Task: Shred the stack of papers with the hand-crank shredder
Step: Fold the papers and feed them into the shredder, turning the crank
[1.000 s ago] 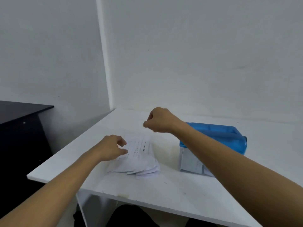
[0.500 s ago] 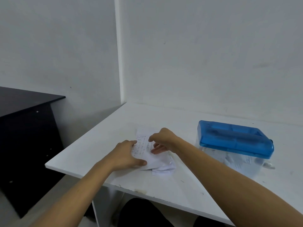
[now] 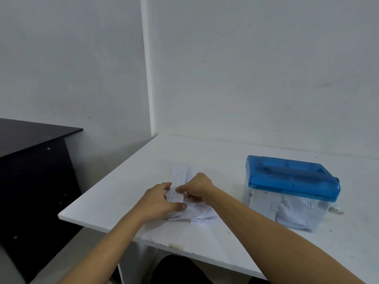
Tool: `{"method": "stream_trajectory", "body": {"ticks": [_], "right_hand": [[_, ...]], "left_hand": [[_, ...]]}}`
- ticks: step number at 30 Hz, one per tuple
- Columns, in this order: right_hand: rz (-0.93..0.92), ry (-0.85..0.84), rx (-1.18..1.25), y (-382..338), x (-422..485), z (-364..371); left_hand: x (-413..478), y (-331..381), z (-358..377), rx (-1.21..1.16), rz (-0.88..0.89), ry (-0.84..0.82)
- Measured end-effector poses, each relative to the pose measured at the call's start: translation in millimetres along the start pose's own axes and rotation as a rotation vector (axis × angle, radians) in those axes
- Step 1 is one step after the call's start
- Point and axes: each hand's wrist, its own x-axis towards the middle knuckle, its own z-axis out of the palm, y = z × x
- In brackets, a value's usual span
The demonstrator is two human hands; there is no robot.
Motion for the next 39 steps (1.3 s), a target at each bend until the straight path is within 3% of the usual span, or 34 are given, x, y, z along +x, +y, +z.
{"method": "stream_trajectory", "body": {"ticks": [11, 16, 22, 29, 32, 37, 39], "right_hand": [[0.056, -0.035, 0.271, 4.3, -8.5, -29.5], [0.063, 0.003, 0.280, 14.3, -8.1, -40.8], [0.047, 0.077, 0.272, 19.3, -7.6, -50.7], [0.026, -0.040, 0.337, 21.7, -15.3, -48.5], [-0.001, -0.013, 0.380, 22.6, -14.7, -47.3], [-0.086, 0.168, 0.069, 20.8, -17.6, -51.6], [-0.122, 0.194, 0.048, 20.9, -22.0, -55.2]], "left_hand": [[22.2, 3.9, -3.6, -0.410, -0.244, 0.048], [26.0, 15.5, -1.9, -0.599, -0.339, 0.055], [27.6, 14.9, 1.3, -0.574, -0.371, 0.118], [23.5, 22.8, 1.5, -0.538, -0.353, 0.074], [21.7, 27.6, 2.7, -0.517, -0.354, 0.072], [19.6, 23.5, 4.4, -0.411, -0.329, 0.116], [18.0, 21.8, 9.3, -0.298, -0.288, 0.148]]}}
